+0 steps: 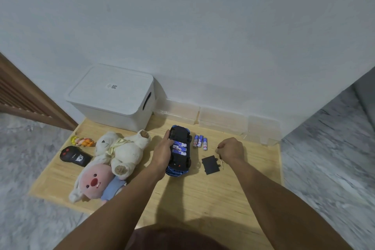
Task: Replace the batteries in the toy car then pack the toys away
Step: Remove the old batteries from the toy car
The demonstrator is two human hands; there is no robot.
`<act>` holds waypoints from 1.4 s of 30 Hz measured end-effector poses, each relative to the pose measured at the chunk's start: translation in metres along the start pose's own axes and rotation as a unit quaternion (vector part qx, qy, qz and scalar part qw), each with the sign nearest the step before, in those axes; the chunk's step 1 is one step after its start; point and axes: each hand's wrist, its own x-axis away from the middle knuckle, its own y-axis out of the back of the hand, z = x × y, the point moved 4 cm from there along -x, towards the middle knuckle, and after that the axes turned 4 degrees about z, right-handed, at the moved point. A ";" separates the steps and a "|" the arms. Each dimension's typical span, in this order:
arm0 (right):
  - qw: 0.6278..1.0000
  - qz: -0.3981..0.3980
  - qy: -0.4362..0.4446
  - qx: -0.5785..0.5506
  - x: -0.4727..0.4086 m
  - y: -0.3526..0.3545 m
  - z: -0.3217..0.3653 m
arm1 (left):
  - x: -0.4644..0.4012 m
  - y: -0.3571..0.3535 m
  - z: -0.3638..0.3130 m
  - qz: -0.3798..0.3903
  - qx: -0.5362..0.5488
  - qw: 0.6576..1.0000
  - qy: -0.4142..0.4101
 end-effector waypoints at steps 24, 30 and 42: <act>0.989 0.043 0.096 0.106 -0.012 -0.029 0.036 | -0.002 0.003 0.000 -0.012 -0.016 1.000 0.004; 0.989 0.033 0.064 0.128 -0.013 -0.029 0.037 | -0.004 0.003 0.000 -0.003 -0.001 1.000 0.007; 0.996 -0.005 0.069 -0.052 -0.007 -0.021 0.043 | -0.009 0.001 0.005 0.010 0.034 0.999 0.024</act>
